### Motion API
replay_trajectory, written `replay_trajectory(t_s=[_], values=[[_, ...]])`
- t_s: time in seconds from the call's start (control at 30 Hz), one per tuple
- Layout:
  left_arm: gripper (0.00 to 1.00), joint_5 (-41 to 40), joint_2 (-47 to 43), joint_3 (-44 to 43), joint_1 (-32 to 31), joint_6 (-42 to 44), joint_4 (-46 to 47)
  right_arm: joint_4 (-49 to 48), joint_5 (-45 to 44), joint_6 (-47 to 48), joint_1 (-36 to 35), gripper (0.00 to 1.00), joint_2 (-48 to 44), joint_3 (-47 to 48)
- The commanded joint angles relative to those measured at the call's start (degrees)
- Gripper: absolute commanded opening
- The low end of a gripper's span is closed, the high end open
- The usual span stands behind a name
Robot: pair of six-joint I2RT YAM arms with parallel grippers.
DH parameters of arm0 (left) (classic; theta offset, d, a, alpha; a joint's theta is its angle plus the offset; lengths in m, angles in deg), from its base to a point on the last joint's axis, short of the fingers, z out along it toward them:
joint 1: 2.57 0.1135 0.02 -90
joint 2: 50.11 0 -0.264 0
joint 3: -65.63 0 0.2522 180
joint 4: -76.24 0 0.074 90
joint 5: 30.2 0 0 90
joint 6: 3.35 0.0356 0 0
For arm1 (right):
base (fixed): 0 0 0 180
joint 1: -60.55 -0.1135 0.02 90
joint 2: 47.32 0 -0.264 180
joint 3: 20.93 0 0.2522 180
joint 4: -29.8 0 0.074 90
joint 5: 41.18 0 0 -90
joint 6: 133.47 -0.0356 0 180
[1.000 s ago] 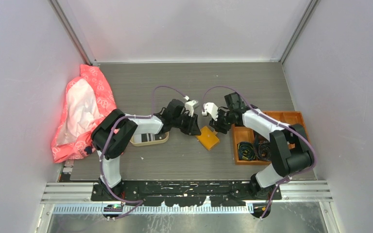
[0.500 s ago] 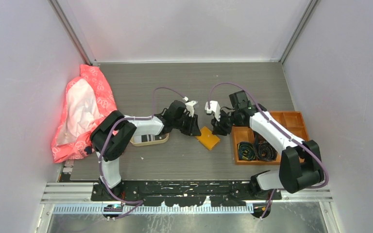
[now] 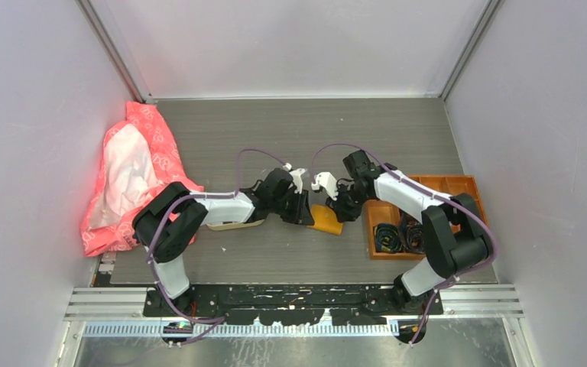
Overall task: Put the credit cards into the card holder
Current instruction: Close the card holder at the center of the board.
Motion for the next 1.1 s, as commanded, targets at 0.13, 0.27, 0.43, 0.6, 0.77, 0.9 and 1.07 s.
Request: replay_trajectory(t_s=[0.13,0.27,0.43,0.6,0.77,0.9,1.07], values=[[0.24,-1.2,-2.7,0.9,-1.2,-3.9,-2.2,-0.8,4.7,1.5,1.1,0.37,-6.8,1.7],[0.24,-1.3,-2.7,0.8,-1.3,-4.5,-2.4,-6.0,6.3,5.0,1.0,0.52,-9.1,-0.2],[0.24,-1.0,-2.5,-0.2,-1.2,-4.9,-3.4,-10.5,7.1,10.0,1.0,0.62,-7.0,-1.0],[0.24,-0.6,-2.2,-1.1,-1.2,-4.8,-4.3,-13.9,4.2,10.5,1.0,0.59,-1.7,0.5],[0.24,0.0,-2.0,-1.7,-1.2,-4.7,-4.6,-16.9,2.6,10.7,1.1,0.59,1.8,1.2],[0.24,0.2,-2.2,-2.1,-1.2,-4.6,-4.8,-18.0,2.2,10.6,1.0,0.53,3.7,2.0],[0.28,0.7,-2.9,-2.9,-0.5,-4.8,-3.6,-16.7,2.4,11.7,1.0,0.43,4.5,2.5]])
